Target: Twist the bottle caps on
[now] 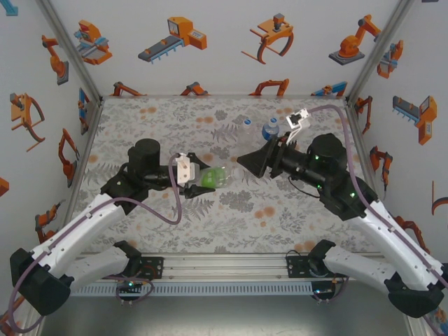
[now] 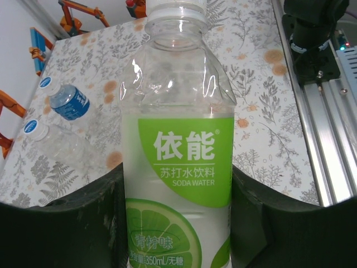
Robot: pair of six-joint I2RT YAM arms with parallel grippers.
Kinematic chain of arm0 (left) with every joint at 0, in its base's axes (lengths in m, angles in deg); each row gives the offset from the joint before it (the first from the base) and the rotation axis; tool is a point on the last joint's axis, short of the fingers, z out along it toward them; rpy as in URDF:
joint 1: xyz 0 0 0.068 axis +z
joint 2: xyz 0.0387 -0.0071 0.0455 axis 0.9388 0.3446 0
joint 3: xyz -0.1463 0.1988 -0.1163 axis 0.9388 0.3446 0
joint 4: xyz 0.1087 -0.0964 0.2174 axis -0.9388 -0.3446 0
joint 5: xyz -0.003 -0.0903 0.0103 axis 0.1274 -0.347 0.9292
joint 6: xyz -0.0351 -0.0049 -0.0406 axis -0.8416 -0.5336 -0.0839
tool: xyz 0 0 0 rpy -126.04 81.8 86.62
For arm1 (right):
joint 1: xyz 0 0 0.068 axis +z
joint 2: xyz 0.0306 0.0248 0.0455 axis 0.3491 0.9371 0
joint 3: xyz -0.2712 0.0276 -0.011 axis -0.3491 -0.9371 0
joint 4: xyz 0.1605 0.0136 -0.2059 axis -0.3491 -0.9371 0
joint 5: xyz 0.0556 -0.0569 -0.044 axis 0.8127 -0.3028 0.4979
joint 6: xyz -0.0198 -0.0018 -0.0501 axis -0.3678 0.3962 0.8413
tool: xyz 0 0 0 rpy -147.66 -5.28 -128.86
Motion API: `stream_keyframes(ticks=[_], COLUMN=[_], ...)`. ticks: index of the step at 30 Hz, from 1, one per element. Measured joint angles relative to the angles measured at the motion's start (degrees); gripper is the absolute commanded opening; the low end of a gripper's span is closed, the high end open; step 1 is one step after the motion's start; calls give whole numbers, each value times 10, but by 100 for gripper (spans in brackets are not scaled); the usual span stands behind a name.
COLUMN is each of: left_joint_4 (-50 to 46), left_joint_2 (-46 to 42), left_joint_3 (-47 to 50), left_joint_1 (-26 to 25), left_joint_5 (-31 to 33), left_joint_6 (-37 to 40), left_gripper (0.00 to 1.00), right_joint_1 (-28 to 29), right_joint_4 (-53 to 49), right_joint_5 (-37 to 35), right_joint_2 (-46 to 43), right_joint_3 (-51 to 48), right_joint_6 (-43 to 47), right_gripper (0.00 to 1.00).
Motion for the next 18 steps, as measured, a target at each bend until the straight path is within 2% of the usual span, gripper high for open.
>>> stream_keyframes(ticks=[8, 10, 14, 18], left_joint_4=[-50, -57, -70, -76], left_joint_2=[-7, -11, -20, -26], left_joint_3=[-14, -15, -16, -16], left_joint_1=[0, 0, -1, -3], left_joint_5=[-33, -38, -45, -49], left_joint_6=[9, 10, 12, 12], left_gripper=[0, 0, 0, 0], right_joint_1=[0, 0, 0, 0], right_joint_4=[-50, -68, -77, -76], right_joint_5=[216, 256, 311, 328], right_joint_2=[16, 22, 30, 30], right_joint_3=[35, 35, 31, 13], right_joint_6=[405, 472, 553, 582], right_gripper=[55, 55, 53, 49])
